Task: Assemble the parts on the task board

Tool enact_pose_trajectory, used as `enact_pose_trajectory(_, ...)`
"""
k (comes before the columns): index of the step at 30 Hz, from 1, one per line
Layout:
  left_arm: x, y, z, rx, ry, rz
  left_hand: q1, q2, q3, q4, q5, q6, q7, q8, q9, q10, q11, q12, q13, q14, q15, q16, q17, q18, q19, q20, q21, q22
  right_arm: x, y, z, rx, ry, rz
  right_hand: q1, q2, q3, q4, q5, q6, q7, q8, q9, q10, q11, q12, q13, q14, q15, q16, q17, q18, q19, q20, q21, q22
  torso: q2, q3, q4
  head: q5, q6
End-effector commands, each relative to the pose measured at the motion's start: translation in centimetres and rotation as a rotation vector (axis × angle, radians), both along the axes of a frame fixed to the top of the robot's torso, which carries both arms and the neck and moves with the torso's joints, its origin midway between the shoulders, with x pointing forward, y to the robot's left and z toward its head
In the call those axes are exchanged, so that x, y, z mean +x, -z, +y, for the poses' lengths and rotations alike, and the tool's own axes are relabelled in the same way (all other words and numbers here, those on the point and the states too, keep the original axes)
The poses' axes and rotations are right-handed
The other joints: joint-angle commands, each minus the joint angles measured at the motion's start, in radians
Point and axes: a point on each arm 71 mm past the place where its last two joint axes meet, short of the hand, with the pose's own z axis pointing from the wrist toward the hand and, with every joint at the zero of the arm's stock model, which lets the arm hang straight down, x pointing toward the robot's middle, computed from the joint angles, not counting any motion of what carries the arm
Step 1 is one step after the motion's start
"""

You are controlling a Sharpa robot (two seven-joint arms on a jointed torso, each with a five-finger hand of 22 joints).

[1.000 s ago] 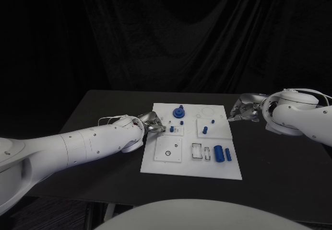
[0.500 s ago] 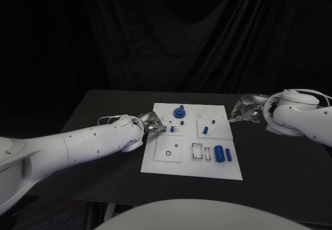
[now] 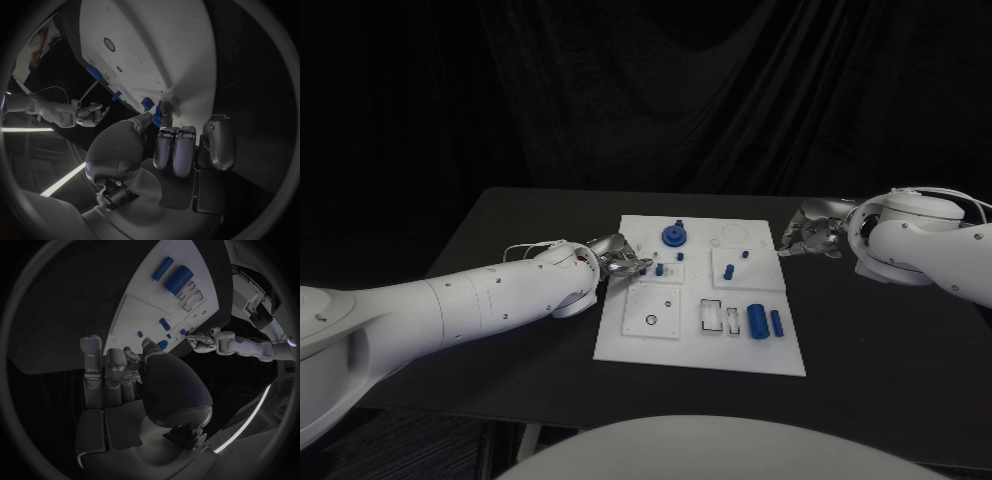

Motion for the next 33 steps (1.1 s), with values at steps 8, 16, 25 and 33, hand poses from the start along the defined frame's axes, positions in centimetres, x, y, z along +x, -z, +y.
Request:
enact_pose_trajectory(8, -0.22, 0.59, 0.26, 0.001, 0.011, 0.015, -0.027, 0.031, -0.076, 0.078, -0.001, 0.008, 0.005, -0.016, -0.025, 0.105, 0.008, 0.004, 0.263, 0.104, 0.009, 0.003, 0.263, -0.001, -0.007, 0.005, -0.013, 0.123, -0.06, 0.27, -0.18, -0.018, 0.012, 0.015, 0.020, 0.002, 0.011, -0.014, 0.045, 0.005, 0.002, -0.008, -0.004, -0.006, 0.002, -0.012, -0.005, -0.005, -0.003, -0.010, -0.005, 0.012, -0.003, 0.000, -0.015, 0.053, 0.000, -0.0002, 0.0011, -0.003, 0.000)
enact_pose_trajectory(16, -0.17, 0.66, 0.35, -0.002, 0.014, 0.011, -0.046, 0.050, -0.107, 0.079, -0.004, -0.007, 0.011, -0.028, -0.027, 0.105, 0.012, 0.004, 0.263, 0.104, 0.012, 0.003, 0.263, 0.001, -0.012, 0.008, -0.022, 0.121, -0.08, 0.37, -0.15, -0.020, 0.012, 0.019, 0.026, 0.002, 0.017, -0.018, 0.062, 0.006, 0.002, -0.009, -0.005, -0.005, 0.001, -0.016, -0.007, -0.005, -0.003, -0.013, -0.007, 0.012, -0.002, 0.000, -0.021, 0.052, 0.001, 0.0000, 0.0001, -0.004, 0.000)
enact_pose_trajectory(25, -0.01, 0.69, 0.53, -0.004, 0.005, -0.005, -0.069, 0.090, -0.132, 0.080, 0.000, -0.011, 0.013, -0.028, -0.021, 0.105, 0.015, 0.004, 0.263, 0.104, 0.015, 0.003, 0.263, 0.000, -0.010, 0.011, -0.020, 0.126, -0.08, 0.45, -0.05, -0.020, 0.009, 0.022, 0.030, 0.003, 0.024, -0.021, 0.077, 0.007, 0.002, -0.010, -0.007, -0.008, 0.001, -0.022, -0.011, -0.006, -0.003, -0.018, -0.010, 0.013, -0.002, -0.001, -0.031, 0.051, 0.001, 0.0002, -0.0002, -0.006, 0.000)
enact_pose_trajectory(33, 0.03, 0.75, 0.78, -0.003, 0.004, -0.007, -0.053, 0.103, -0.148, 0.076, 0.015, -0.003, 0.007, -0.004, 0.017, 0.105, 0.011, 0.004, 0.263, 0.104, 0.012, 0.003, 0.263, 0.000, -0.008, 0.010, -0.020, 0.129, -0.08, 0.44, -0.11, -0.018, 0.010, 0.019, 0.032, 0.003, 0.027, -0.022, 0.085, 0.006, 0.002, -0.011, -0.008, -0.010, 0.001, -0.025, -0.013, -0.006, -0.003, -0.019, -0.010, 0.013, -0.002, -0.001, -0.034, 0.050, 0.001, -0.0001, 0.0004, -0.006, 0.000)
